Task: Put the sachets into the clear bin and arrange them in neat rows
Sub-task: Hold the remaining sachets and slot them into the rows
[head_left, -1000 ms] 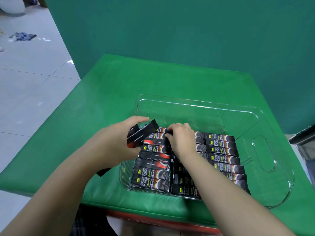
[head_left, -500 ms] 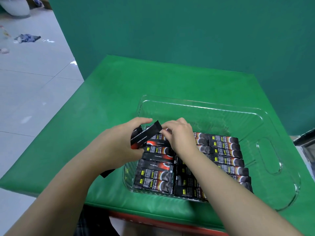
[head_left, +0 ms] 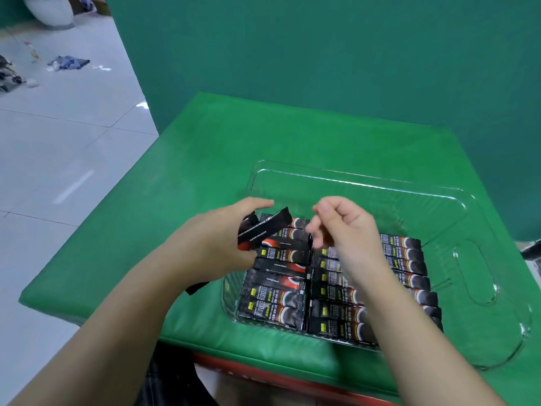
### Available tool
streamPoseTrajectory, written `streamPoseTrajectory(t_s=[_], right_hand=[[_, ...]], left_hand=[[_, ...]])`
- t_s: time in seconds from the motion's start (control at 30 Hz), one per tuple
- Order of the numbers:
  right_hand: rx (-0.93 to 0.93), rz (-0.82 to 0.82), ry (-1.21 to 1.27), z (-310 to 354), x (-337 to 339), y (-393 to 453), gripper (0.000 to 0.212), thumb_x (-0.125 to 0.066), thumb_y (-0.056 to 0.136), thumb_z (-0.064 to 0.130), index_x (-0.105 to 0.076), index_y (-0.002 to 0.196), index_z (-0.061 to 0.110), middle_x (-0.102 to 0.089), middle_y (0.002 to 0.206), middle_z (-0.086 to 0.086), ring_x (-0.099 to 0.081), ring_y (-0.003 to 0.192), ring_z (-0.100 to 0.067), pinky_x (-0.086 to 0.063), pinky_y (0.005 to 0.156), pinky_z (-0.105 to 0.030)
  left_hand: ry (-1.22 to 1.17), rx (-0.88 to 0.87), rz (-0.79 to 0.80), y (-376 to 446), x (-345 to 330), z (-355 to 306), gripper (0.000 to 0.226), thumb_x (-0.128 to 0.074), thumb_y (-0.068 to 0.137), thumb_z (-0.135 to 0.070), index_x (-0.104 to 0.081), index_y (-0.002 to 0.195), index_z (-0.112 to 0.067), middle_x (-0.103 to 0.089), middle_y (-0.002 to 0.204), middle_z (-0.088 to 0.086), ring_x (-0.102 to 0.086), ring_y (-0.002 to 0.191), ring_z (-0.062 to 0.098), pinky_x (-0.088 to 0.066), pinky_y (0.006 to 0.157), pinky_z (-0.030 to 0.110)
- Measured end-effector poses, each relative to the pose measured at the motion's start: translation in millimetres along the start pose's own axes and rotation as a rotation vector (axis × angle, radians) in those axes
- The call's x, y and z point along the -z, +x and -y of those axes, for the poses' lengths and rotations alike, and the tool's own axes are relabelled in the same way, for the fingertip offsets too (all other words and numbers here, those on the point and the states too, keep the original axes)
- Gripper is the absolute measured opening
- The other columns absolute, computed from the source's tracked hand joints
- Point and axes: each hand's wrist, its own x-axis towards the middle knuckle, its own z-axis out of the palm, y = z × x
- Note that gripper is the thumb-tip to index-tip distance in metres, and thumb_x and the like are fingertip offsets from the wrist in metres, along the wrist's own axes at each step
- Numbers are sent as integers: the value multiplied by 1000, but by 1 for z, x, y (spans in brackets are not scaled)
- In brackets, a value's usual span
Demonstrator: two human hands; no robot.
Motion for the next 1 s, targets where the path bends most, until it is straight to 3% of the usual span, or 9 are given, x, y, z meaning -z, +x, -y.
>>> streamPoseTrajectory(t_s=[0.1, 0.2, 0.33, 0.5, 0.6, 0.67, 0.73, 0.8, 1.0], right_hand=[[-29, 83, -66, -2, 7, -4, 13, -51, 94, 19, -59, 86, 14, -67, 63, 0, -45, 39, -9, -39, 47, -16], [-63, 182, -131, -4, -2, -7, 11, -56, 91, 21, -61, 100, 25, -63, 56, 3, -44, 41, -6, -37, 44, -14], [-2, 227, -85, -4, -22, -9, 12, -62, 89, 14, -60, 82, 24, -56, 53, 7, -44, 46, -2, -35, 47, -13], [31, -161, 47, -1, 2, 3, 18, -58, 91, 14, -55, 75, 22, -57, 68, 8, -51, 57, -2, -43, 62, -28], [17, -267, 42, -2, 23, 6, 21, -53, 92, 9, -49, 74, 17, -69, 88, 13, -58, 68, -2, -44, 59, -17], [14, -271, -45, -3, 29, 3, 20, -49, 93, 8, -45, 75, 16, -72, 95, 9, -54, 63, 0, -38, 53, -14], [-3, -254, -112, -8, 29, 1, 19, -48, 94, 11, -44, 76, 14, -70, 78, -1, -55, 56, -7, -39, 47, -19], [10, -213, -260, -16, 27, 4, 22, -53, 93, 16, -41, 75, 16, -54, 65, -6, -54, 55, -16, -38, 49, -26], [77, 182, -1056, -36, 9, 24, 22, -56, 91, 15, -48, 111, 16, -52, 97, 1, -47, 84, -15, -37, 72, -28]], left_hand=[[21, -1, 0, 1, 0, -1, 74, -64, 80, -20, -29, 135, -54, -57, 72, -19, -51, 51, -2, -42, 50, 19], [63, 1, -20, 2, 0, -3, 73, -64, 79, -22, -29, 136, -53, -55, 71, -20, -51, 54, -4, -39, 52, 19], [87, -4, -33, 1, -1, -4, 74, -63, 80, -23, -27, 138, -52, -54, 76, -21, -50, 62, -3, -40, 56, 20], [114, -7, -21, 0, 0, -2, 70, -61, 84, -25, -25, 139, -50, -50, 75, -23, -49, 61, -1, -41, 55, 23], [143, -1, -10, 1, 0, -3, 72, -60, 85, -24, -23, 140, -52, -54, 75, -17, -50, 57, 6, -41, 52, 25], [147, -1, -14, 1, 1, -3, 72, -60, 85, -24, -23, 140, -53, -54, 75, -17, -50, 57, 6, -41, 50, 25], [151, 0, -15, 1, 0, -4, 72, -60, 85, -25, -23, 140, -53, -54, 76, -18, -52, 59, 5, -44, 53, 26], [154, 4, -18, 2, 0, -4, 71, -60, 84, -25, -23, 139, -53, -54, 75, -17, -50, 57, 5, -42, 53, 25], [142, 7, -16, 2, -1, -2, 72, -60, 83, -25, -24, 139, -53, -58, 75, -12, -51, 56, 8, -45, 55, 28]])
